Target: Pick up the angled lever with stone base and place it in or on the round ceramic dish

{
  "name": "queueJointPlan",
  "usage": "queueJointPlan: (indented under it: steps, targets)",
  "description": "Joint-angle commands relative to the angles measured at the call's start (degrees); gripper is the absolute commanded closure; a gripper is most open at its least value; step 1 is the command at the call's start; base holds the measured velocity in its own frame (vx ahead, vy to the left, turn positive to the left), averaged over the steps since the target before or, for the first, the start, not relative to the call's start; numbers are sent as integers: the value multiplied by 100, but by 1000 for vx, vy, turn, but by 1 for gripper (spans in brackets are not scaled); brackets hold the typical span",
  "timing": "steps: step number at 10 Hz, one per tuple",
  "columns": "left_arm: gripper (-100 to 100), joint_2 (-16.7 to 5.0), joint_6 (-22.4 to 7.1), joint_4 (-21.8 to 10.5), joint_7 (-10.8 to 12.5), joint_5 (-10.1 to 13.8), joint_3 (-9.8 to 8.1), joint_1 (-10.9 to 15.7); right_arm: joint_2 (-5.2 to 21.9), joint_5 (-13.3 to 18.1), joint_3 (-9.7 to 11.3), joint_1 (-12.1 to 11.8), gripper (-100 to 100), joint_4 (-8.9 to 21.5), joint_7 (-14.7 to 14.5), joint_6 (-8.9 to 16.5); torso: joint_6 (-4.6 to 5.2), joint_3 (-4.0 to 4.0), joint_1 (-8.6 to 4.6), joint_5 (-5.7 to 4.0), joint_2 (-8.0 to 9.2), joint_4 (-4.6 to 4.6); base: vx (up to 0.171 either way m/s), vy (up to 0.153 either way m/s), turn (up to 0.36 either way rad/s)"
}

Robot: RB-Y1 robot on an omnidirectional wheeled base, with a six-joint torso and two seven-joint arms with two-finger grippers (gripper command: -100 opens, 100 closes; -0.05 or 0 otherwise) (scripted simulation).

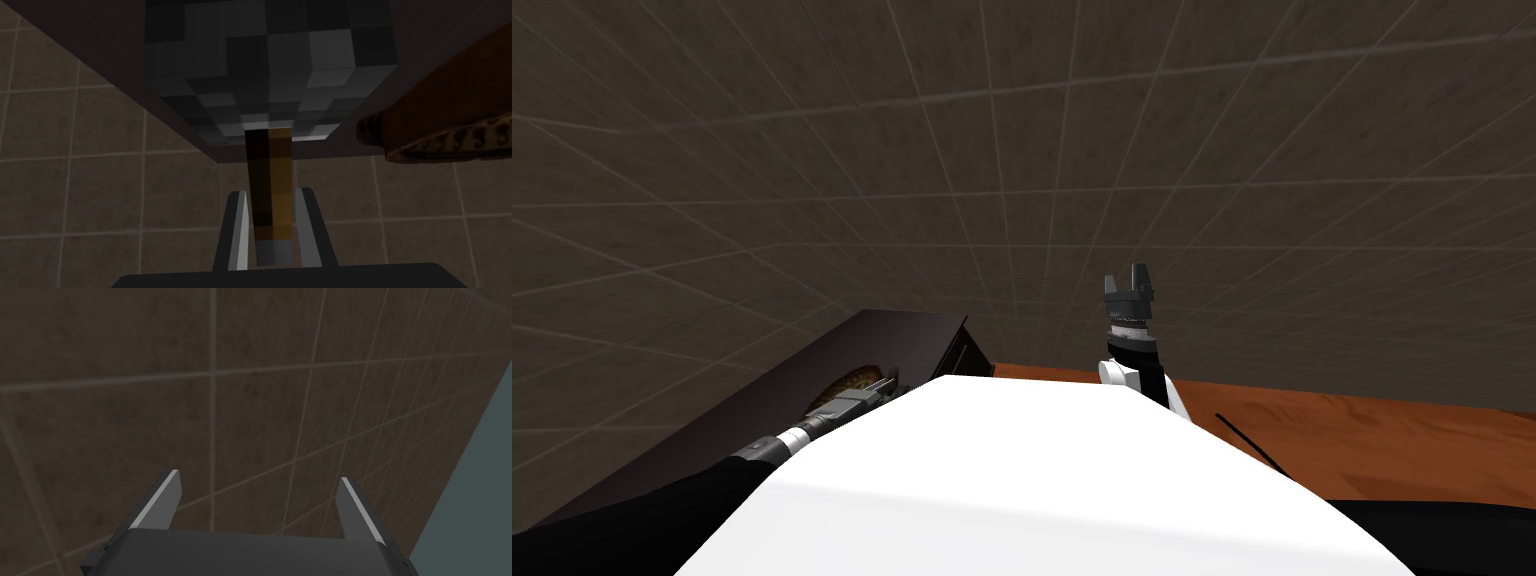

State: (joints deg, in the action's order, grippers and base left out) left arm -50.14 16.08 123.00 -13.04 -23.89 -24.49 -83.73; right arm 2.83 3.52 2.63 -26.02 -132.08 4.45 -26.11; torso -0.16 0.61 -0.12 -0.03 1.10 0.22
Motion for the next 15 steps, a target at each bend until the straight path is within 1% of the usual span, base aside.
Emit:
queueJointPlan:
  steps: [1,2,6,7,8,12,15]
  targets:
    - [100,26,30,-59,7,32,-43,-34,0,0,0,0,0,0,0,0,0,0,0,0,0,0,-282,-42,-11]
    - [100,26,30,-59,7,32,-43,-34,0,0,0,1,0,0,0,0,-4,9,-11,0,17,2,-228,-44,3]
    - [100,-15,167,-315,108,233,-168,6,0,0,1,1,0,0,0,0,1,5,-14,0,8,1,-241,-54,-126]
    - [100,-71,250,-487,176,355,-212,75,0,0,1,1,0,0,0,0,3,5,-14,2,7,2,-247,-95,-331]
    - [100,-103,290,-583,209,414,-235,113,-1,0,1,1,0,0,0,0,13,2,-25,0,3,2,-195,-97,-367]
    - [100,-232,439,-982,327,623,-358,249,0,0,0,-2,0,0,0,0,12,-30,-11,-2,-54,-11,-117,-70,-164]
    - [100,-318,537,-1312,403,743,-481,322,0,0,0,-2,0,0,0,0,7,-21,-2,-4,-39,-8,-139,-56,-98]
